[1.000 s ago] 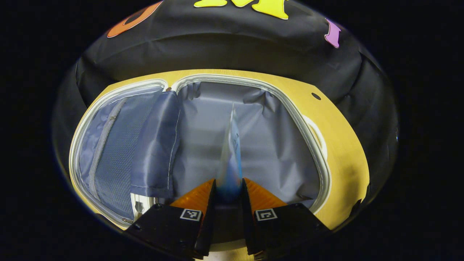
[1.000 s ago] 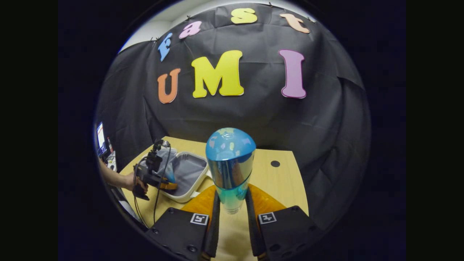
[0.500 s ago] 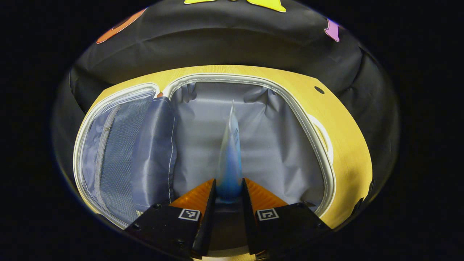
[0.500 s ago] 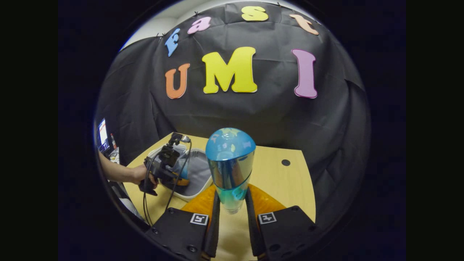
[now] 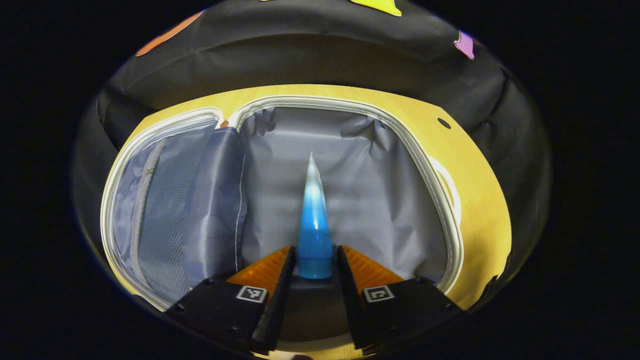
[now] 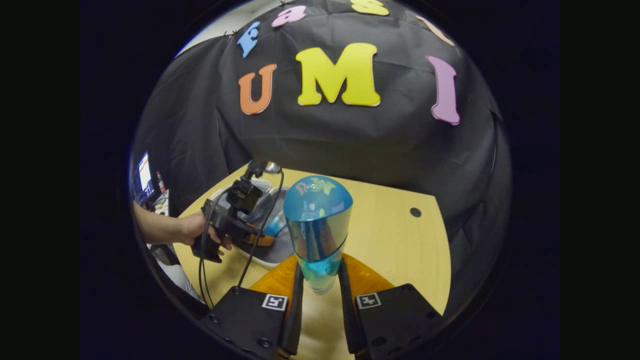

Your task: First open the suitcase, pack the skin care products into it, and then close the suitcase.

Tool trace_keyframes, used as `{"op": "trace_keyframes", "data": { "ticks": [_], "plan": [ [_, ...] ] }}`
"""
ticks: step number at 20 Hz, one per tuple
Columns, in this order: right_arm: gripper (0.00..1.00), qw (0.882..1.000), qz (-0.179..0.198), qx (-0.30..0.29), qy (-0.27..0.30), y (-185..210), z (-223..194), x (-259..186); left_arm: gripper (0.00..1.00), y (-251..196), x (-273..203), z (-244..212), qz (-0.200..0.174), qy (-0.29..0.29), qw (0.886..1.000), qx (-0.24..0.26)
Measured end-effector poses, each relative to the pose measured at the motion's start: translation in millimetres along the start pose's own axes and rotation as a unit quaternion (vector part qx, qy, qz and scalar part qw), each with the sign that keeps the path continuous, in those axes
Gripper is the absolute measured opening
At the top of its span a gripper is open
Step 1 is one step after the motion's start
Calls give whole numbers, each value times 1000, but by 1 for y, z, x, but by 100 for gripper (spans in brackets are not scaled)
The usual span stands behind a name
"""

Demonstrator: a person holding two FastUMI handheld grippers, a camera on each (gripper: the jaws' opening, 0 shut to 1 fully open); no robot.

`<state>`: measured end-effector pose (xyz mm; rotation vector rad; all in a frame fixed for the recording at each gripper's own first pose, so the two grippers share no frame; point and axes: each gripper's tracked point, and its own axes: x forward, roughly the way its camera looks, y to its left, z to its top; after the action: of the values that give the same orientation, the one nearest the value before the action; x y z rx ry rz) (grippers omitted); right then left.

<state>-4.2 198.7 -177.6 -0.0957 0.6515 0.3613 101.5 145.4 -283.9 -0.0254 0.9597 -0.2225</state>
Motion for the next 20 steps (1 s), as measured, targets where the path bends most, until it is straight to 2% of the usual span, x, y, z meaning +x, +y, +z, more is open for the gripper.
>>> {"op": "trace_keyframes", "data": {
  "ticks": [1,3,6,7,8,9,13,14,17,20],
  "plan": [
    [33,1000,7,4,8,8,-1,14,73,0,-11,2,1,-9,1000,-5],
    [33,1000,20,12,17,28,1,40,83,7,-34,9,13,-38,999,-9],
    [33,998,36,29,31,61,9,85,86,30,-92,25,28,-121,991,-41],
    [33,998,41,34,41,74,7,104,90,43,-112,26,44,-146,987,-50],
    [33,997,45,38,57,85,1,124,89,54,-128,24,59,-165,983,-57],
    [33,995,47,39,74,95,-7,143,100,64,-141,21,68,-177,980,-64],
    [33,988,42,74,130,118,-40,190,98,99,-171,-14,92,-179,974,-104],
    [31,986,39,78,139,118,-46,194,98,101,-177,-23,94,-180,973,-114],
    [33,983,30,74,164,120,-59,203,99,107,-180,-40,94,-169,974,-121],
    [33,982,16,88,164,118,-54,212,98,111,-179,-47,91,-167,974,-125]
  ]
}}
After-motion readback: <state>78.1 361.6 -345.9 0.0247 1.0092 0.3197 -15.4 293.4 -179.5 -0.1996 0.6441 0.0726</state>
